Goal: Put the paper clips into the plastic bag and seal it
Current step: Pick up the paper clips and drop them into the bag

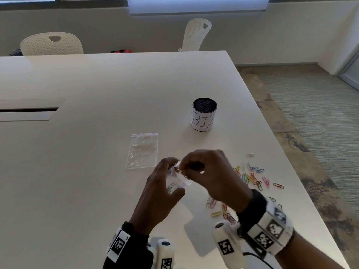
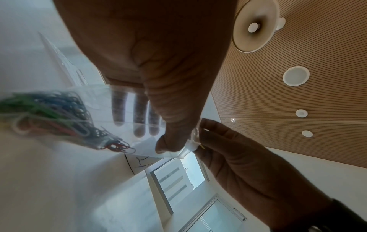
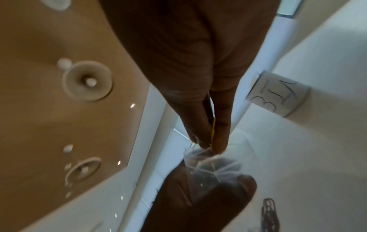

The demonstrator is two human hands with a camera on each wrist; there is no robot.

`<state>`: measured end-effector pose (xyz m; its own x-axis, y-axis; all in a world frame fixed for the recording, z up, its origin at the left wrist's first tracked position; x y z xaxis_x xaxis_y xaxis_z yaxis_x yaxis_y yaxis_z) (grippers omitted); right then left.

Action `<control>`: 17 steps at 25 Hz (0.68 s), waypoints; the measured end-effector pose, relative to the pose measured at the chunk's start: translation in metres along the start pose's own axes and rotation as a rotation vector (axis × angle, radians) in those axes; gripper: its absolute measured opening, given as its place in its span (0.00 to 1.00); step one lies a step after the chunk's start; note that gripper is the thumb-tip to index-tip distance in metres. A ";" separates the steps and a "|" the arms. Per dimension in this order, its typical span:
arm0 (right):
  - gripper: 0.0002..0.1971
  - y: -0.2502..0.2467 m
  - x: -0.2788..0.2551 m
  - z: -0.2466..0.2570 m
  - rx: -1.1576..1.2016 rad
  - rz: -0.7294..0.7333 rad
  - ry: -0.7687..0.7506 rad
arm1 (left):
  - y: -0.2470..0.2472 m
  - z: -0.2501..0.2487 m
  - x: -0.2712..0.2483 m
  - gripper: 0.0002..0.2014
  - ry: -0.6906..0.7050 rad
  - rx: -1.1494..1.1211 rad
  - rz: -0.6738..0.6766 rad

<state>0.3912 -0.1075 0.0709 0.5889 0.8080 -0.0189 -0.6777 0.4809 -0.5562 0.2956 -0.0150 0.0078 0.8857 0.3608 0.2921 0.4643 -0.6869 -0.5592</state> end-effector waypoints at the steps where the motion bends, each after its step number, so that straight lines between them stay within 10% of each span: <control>1: 0.05 0.011 0.001 0.007 -0.092 0.005 -0.049 | 0.000 -0.001 0.000 0.30 -0.001 -0.012 -0.004; 12: 0.10 0.019 0.006 0.019 -0.157 0.167 -0.036 | 0.004 -0.012 0.009 0.32 0.064 -0.049 -0.092; 17: 0.06 -0.046 0.007 -0.011 -0.263 -0.060 -0.033 | 0.015 -0.013 0.017 0.33 0.082 0.018 -0.060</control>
<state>0.4311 -0.1278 0.0875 0.6067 0.7937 0.0454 -0.5022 0.4269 -0.7521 0.3173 -0.0276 0.0144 0.8535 0.3479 0.3879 0.5174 -0.6539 -0.5520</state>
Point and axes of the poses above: each hand's wrist, its own x-axis towards the middle knuckle, its own y-axis out of the palm, z = x × y, the point moved 10 cm from there along x, towards the middle knuckle, and after that the axes turned 12 degrees about y, right-handed, at the moved point
